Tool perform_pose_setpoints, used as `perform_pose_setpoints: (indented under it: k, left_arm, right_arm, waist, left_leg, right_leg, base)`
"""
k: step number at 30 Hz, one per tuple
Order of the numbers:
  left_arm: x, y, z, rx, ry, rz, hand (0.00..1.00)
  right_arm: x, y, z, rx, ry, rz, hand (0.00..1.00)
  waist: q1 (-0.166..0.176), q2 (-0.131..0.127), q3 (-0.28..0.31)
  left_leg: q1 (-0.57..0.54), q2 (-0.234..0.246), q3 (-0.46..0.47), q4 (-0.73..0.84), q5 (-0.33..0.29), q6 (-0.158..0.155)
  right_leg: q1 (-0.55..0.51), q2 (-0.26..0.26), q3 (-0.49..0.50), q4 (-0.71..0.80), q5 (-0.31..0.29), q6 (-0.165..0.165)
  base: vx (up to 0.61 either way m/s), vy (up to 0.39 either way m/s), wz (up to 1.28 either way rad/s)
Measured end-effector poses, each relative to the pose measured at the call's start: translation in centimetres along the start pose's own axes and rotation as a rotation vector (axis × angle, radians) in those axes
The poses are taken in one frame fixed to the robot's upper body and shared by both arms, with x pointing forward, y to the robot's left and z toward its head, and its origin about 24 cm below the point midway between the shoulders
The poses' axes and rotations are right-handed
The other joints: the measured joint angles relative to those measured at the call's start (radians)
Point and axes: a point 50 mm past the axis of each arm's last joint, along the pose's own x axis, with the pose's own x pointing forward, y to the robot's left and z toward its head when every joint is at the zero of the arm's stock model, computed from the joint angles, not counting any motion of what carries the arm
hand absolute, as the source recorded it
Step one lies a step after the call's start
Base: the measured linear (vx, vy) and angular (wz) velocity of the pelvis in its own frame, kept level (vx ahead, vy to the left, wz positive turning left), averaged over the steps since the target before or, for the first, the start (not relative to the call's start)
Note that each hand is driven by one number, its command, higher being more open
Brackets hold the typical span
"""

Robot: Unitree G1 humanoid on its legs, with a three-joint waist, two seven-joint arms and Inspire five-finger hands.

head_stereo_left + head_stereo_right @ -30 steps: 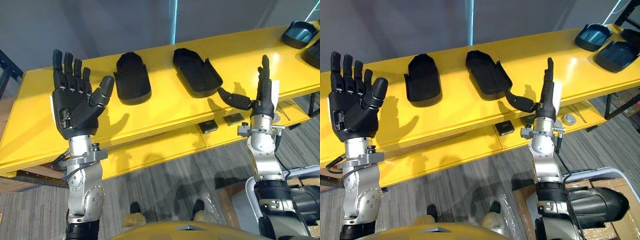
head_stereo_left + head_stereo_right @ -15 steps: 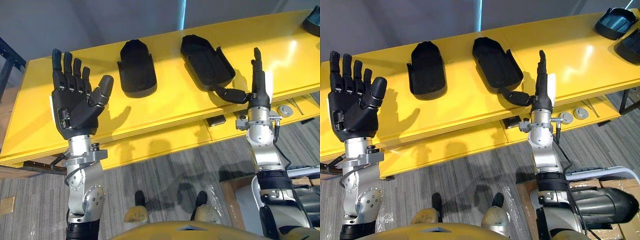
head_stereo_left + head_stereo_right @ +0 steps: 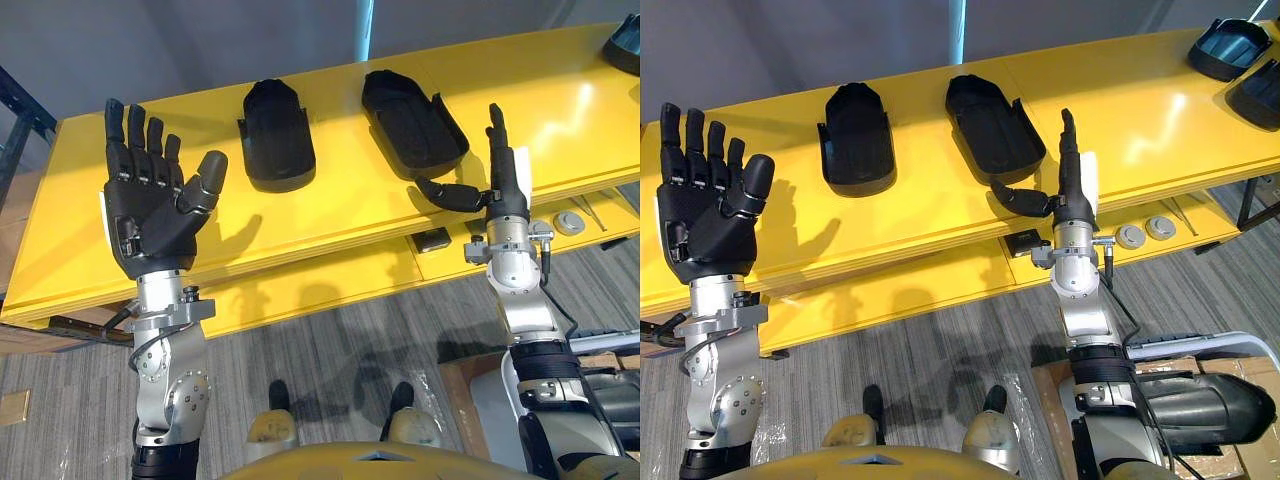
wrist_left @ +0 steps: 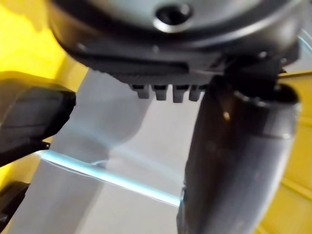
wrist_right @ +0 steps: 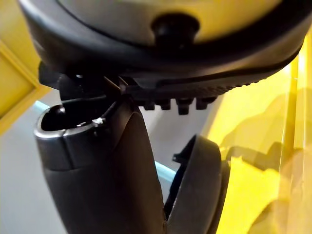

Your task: Walk over and take three plastic housings, then place them on the shelf

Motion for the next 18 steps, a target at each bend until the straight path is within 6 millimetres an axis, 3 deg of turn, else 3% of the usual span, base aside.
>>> perform_pose_setpoints:
  k: [4, 18]
  left_arm:
    - [-0.01, 0.0, -0.02, 0.0, 0.001, 0.0, 1.0]
    - [-0.79, 0.5, -0.4, 0.012, 0.049, 0.026, 1.0]
  right_arm:
    - [-0.12, 0.0, -0.75, -0.009, 0.035, -0.02, 1.0]
    - [-0.06, -0.27, -0.64, -0.041, 0.024, -0.081, 1.0]
  waist:
    - [0.002, 0.001, 0.001]
    - [0.015, 0.004, 0.002]
  left_leg:
    - [0.0, 0.0, -0.007, -0.001, 0.0, 0.0]
    - [0.001, -0.001, -0.012, 0.0, 0.005, 0.0]
  right_leg:
    - [0.002, 0.0, -0.004, 0.0, 0.0, 0.0]
    - [0.006, -0.001, -0.007, 0.003, -0.001, -0.001]
  base:
    - [0.0, 0.0, 0.0]
    - [0.0, 0.0, 0.0]
